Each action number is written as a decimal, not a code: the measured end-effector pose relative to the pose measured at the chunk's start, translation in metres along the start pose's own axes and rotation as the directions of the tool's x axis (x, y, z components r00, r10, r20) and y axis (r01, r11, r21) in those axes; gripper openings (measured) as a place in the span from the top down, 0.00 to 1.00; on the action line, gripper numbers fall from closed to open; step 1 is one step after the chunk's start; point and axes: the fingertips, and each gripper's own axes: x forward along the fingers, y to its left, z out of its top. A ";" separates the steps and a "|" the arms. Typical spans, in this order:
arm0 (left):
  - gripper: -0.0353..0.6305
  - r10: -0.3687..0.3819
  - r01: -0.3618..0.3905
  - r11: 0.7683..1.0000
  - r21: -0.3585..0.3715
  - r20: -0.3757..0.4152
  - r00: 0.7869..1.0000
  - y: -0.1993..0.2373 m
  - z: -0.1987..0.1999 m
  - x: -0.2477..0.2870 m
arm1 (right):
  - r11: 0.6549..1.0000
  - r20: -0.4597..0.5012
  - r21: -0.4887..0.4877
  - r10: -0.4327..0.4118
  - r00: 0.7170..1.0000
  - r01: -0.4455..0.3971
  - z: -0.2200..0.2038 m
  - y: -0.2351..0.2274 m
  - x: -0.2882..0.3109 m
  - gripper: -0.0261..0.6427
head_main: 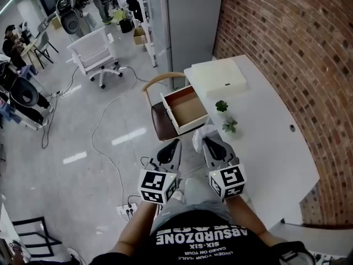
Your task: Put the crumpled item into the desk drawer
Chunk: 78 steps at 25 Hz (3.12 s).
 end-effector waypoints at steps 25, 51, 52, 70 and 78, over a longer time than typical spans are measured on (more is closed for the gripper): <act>0.94 0.014 -0.017 0.999 -0.046 -0.063 0.998 0.138 0.009 0.148 | 0.999 -0.070 0.044 -0.010 0.997 0.013 -0.001 -0.094 0.189 0.95; 0.94 0.081 -0.089 0.992 -0.086 -0.100 0.992 0.223 0.018 0.272 | 0.995 -0.128 0.064 0.085 0.988 -0.077 0.003 -0.166 0.340 0.95; 0.94 0.085 -0.094 0.992 -0.088 -0.102 0.991 0.225 0.017 0.273 | 0.995 -0.143 0.068 0.089 0.986 -0.080 -0.002 -0.166 0.343 0.95; 0.94 0.131 -0.145 0.985 -0.094 -0.147 0.981 0.233 -0.002 0.293 | 0.985 -0.272 0.109 0.158 0.949 -0.133 -0.058 -0.171 0.366 0.95; 0.94 0.091 -0.111 0.990 -0.090 -0.203 0.975 0.237 -0.013 0.305 | 0.984 -0.315 0.135 0.154 0.936 -0.116 -0.076 -0.173 0.375 0.95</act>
